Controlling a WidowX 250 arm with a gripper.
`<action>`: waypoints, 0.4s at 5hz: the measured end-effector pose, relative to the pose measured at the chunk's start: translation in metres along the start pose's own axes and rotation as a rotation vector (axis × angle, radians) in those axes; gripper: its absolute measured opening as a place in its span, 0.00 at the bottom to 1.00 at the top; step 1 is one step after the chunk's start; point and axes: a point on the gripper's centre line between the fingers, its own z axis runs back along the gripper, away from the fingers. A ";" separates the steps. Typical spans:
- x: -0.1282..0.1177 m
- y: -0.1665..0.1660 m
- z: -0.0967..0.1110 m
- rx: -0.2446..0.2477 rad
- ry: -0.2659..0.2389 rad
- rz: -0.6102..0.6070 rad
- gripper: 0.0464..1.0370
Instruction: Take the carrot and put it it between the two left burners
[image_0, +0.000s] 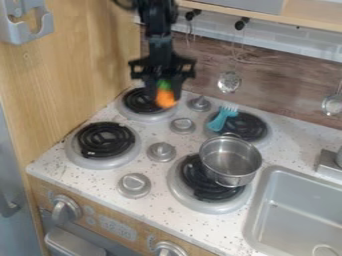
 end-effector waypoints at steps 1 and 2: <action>0.011 0.015 -0.028 0.028 0.041 0.035 0.46; 0.012 0.014 -0.054 0.059 0.098 0.033 0.46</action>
